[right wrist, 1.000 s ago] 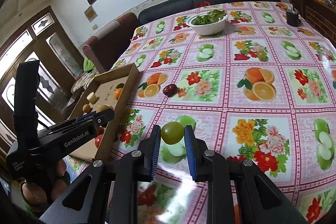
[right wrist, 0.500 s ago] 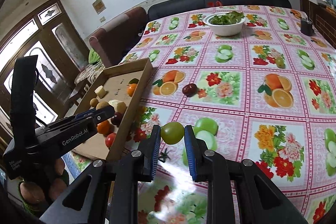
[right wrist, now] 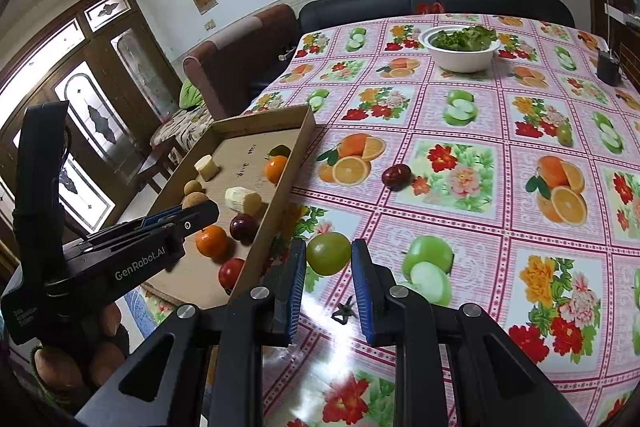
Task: Organize fruits
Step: 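Carry the kiwi in the left tool and grape in the right tool over the tray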
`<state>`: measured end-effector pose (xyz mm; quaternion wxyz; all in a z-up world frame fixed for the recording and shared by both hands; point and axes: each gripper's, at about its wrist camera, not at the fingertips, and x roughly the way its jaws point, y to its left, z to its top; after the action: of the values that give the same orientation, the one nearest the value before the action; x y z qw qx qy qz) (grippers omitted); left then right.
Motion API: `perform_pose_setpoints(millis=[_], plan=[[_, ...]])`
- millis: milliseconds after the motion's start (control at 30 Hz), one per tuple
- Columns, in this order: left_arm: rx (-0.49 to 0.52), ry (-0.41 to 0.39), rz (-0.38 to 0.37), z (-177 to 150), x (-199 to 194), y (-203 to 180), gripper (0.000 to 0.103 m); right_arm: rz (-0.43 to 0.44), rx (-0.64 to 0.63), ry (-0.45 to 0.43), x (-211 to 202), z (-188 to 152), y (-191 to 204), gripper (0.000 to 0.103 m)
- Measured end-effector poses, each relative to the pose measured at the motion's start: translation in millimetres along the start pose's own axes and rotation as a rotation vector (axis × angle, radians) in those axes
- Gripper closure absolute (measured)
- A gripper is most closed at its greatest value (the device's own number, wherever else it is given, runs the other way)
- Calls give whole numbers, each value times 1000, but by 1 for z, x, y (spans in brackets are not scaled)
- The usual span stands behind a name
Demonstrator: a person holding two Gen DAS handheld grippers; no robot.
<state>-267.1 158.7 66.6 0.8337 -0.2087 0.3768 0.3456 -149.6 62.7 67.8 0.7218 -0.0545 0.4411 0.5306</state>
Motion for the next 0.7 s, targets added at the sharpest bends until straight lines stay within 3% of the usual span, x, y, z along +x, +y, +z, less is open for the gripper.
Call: perform_pose_setpoints(millis=[700], plan=[[-131, 17, 38, 23, 12, 71, 81, 32, -41, 47, 41, 25, 19, 80]])
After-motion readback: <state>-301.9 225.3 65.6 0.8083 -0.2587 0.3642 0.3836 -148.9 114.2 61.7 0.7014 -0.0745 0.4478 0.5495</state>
